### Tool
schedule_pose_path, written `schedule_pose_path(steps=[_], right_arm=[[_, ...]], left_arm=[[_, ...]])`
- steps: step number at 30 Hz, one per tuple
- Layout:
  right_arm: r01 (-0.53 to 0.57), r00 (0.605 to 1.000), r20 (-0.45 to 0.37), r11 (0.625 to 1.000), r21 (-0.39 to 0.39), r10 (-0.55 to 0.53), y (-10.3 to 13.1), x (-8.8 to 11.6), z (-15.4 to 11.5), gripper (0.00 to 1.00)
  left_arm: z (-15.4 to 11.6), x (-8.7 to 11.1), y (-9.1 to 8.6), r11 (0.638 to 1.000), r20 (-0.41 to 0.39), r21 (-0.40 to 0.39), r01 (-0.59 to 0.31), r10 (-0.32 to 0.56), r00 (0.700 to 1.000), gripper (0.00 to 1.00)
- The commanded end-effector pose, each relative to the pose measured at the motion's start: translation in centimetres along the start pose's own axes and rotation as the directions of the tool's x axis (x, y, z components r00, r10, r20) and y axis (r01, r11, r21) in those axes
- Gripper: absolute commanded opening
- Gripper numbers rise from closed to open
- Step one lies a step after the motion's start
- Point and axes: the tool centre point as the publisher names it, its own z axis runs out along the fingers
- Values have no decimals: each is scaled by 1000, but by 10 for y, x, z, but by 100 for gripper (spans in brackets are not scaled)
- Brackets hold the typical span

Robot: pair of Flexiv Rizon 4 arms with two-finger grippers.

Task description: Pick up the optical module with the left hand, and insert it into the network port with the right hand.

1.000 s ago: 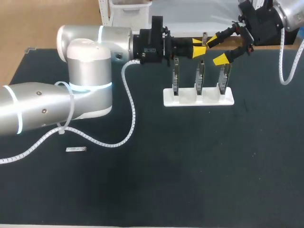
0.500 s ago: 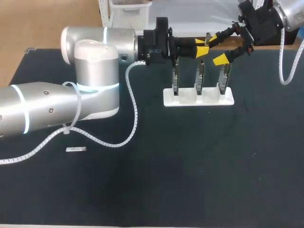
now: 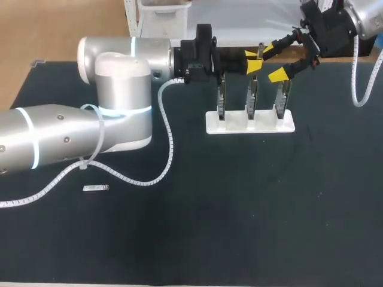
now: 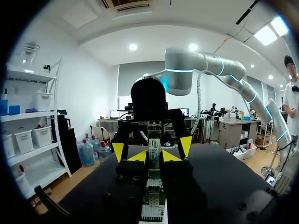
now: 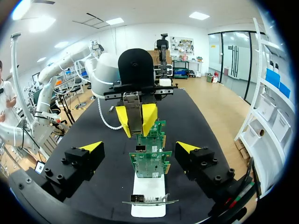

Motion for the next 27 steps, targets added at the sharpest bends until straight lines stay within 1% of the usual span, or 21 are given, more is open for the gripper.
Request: schedule_pose_path(steps=[1,15,20,27], right_arm=[[0,1000,0,1000,1,0,0,0,0,100],[0,1000,0,1000,1,0,0,0,0,100],[0,1000,0,1000,1,0,0,0,0,100],[0,1000,0,1000,1,0,0,0,0,100]], left_arm=[[3,0,3,1000,0,1,0,0,1000,0],[3,2,6,1000,-9,4,9,-9,1000,0],[3,3,7,1000,-24,-19,11,-11,1000,0],[3,3,7,1000,-24,-19,11,-11,1000,0]])
